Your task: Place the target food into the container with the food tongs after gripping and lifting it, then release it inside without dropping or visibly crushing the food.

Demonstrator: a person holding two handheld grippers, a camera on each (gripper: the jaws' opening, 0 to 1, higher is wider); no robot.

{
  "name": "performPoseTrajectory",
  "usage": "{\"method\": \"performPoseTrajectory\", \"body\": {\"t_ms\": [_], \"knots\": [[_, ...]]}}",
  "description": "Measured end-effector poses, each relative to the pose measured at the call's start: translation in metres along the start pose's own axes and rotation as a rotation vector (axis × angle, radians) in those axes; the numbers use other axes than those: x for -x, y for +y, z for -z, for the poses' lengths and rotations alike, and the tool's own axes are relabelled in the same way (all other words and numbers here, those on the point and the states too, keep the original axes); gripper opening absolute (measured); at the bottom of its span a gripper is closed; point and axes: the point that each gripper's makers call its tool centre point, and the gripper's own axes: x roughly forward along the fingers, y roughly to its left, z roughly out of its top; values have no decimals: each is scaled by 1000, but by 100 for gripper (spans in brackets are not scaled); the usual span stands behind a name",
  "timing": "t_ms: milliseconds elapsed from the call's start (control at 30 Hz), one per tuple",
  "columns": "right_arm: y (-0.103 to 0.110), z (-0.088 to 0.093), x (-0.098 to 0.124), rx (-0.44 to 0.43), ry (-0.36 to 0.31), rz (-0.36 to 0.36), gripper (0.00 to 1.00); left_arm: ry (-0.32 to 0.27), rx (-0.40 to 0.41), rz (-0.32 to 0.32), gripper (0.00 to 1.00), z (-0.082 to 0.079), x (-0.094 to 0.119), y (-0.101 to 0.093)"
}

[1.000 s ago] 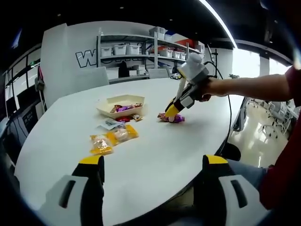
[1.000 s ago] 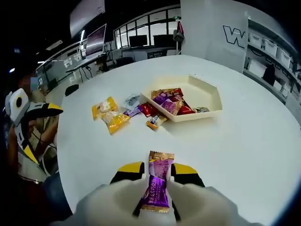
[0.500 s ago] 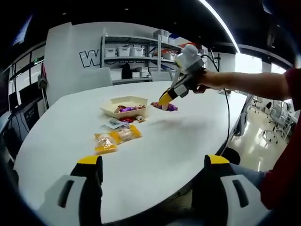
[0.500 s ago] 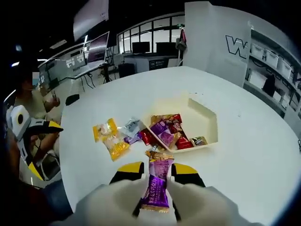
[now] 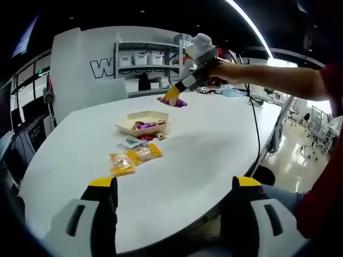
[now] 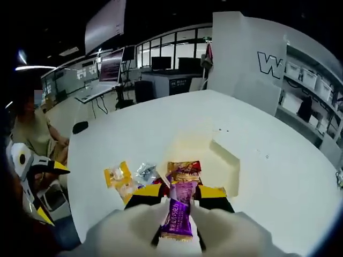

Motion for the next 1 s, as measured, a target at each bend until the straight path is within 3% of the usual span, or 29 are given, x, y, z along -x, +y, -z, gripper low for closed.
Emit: {"method": "performPoseTrajectory", "body": {"t_ms": [367,700,1000], "knots": [[-17,-37,-4,-30,-93,61,18,-6,-5,0,86,-3,0,-2],[-30,-53,-17,-20,-147,89,18,-3,0,-19,86,-1,4,5],[-26,-64,-21,-2,-185,70,19,6,-1,-23,86,1,2,6]]}}
